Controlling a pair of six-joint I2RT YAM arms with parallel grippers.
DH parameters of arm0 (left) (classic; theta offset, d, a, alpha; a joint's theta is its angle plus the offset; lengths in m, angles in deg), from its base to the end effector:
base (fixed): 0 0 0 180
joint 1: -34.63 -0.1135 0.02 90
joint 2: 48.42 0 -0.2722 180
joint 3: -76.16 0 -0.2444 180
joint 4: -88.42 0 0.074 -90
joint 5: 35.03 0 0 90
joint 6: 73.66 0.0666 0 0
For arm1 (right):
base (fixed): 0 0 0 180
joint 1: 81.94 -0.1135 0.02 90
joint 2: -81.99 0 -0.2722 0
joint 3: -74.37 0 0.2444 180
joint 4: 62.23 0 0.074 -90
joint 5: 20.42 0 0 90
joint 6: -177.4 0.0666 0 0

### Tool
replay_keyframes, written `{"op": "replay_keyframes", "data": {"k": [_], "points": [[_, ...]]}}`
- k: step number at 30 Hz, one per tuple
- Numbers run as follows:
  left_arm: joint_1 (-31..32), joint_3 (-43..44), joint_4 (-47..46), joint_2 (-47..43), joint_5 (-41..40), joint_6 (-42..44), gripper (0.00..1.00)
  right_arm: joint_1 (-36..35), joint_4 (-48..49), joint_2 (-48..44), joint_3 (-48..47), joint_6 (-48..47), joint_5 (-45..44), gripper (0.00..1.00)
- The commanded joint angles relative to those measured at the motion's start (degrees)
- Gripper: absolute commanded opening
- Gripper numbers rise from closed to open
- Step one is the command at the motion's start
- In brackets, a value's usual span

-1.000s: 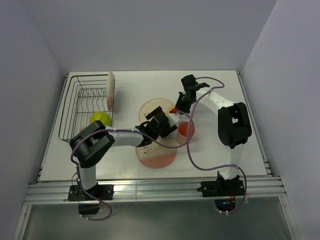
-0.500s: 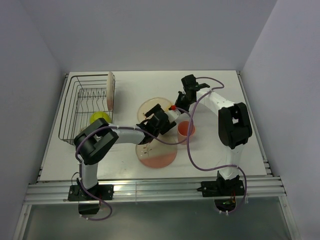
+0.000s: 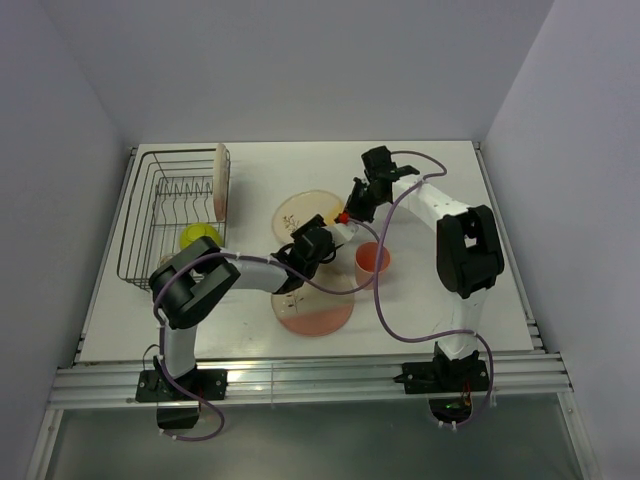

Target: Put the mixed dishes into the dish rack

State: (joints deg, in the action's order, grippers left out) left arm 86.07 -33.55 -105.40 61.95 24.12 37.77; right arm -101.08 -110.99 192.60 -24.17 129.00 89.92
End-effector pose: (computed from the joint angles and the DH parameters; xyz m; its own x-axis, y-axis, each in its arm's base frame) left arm 0.2881 -0.3067 0.1533 -0.1162 0.6490 -0.7519 0.4588 0.7065 0.5389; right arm 0.3904 0.1600 0.1980 -0.9272 0.3371 -0.1630 0.1981 0.8110 0.5506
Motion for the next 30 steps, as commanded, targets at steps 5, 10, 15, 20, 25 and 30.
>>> {"op": "replay_keyframes", "data": {"k": [5,10,15,20,25,30], "points": [[-1.96,-2.28,-11.6,-1.73,-9.05,3.97,0.36,0.15,-3.07,-3.65,-3.47,-2.67,2.16,0.0],[-2.22,-4.04,-13.36,-4.8,-9.67,3.88,0.0,0.15,-3.51,-3.82,-5.13,-4.42,1.9,0.16],[-3.1,-5.45,-11.18,-10.42,-7.65,1.08,0.0,0.24,-6.41,-5.31,-8.2,-6.62,-2.49,0.52],[-3.36,-4.14,-6.6,-17.1,-3.62,-0.33,0.0,0.24,-9.31,-11.28,-7.86,-8.47,-9.95,0.53],[-3.36,0.69,1.81,-22.38,-0.97,-3.49,0.0,0.33,-11.07,-17.87,-5.58,-9.78,-14.62,0.53],[-3.63,8.69,8.95,-28.09,3.07,-6.75,0.0,0.33,-11.95,-24.1,-1.98,-10.84,-17.17,0.52]]}}
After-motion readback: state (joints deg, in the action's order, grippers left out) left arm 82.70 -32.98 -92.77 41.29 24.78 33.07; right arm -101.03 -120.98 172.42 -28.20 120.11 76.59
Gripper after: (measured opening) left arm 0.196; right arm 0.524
